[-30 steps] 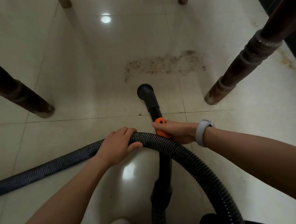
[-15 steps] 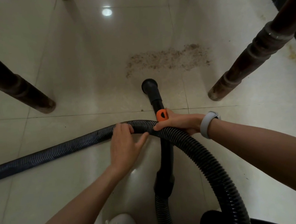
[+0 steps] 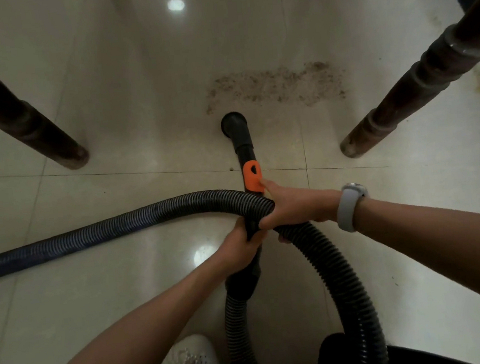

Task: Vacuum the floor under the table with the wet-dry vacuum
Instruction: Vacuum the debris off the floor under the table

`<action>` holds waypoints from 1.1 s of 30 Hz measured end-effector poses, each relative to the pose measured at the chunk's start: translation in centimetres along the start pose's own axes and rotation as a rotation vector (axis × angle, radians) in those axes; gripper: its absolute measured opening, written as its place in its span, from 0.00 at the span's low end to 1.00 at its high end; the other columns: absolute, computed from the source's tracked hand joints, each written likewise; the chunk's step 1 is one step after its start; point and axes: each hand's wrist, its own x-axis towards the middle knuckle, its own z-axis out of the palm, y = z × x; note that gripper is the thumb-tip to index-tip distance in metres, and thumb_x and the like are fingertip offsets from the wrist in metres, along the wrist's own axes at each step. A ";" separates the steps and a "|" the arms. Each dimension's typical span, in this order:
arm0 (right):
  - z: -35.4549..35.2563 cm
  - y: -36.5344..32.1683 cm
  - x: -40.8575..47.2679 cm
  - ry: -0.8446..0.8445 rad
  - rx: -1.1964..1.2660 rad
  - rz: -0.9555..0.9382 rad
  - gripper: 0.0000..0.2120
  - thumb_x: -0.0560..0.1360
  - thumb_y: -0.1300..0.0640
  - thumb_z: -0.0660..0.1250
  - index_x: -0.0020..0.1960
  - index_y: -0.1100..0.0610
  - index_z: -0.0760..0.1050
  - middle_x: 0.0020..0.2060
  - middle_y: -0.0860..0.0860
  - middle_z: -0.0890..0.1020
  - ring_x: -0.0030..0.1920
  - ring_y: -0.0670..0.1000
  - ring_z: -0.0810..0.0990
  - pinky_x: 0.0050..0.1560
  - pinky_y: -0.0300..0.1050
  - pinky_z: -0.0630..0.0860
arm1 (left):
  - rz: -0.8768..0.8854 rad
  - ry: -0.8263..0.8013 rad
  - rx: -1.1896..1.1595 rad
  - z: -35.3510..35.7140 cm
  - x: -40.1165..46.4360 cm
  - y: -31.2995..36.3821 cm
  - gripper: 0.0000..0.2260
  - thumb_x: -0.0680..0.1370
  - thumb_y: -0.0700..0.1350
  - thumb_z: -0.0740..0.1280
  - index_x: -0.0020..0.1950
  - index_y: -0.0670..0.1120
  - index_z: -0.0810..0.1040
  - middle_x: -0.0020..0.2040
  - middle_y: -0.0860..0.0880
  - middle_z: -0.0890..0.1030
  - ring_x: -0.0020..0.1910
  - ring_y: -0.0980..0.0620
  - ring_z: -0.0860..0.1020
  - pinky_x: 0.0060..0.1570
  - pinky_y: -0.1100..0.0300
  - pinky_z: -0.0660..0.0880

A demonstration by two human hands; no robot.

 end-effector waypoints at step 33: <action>-1.8 1.1 5.1 0.375 -0.182 -0.243 0.20 0.79 0.56 0.63 0.69 0.57 0.66 0.59 0.57 0.76 0.51 0.52 0.75 0.51 0.42 0.70 | 0.197 0.177 -0.146 -8.5 -5.0 0.8 0.12 0.76 0.39 0.67 0.55 0.49 0.66 0.47 0.40 0.78 0.43 0.43 0.81 0.47 0.47 0.79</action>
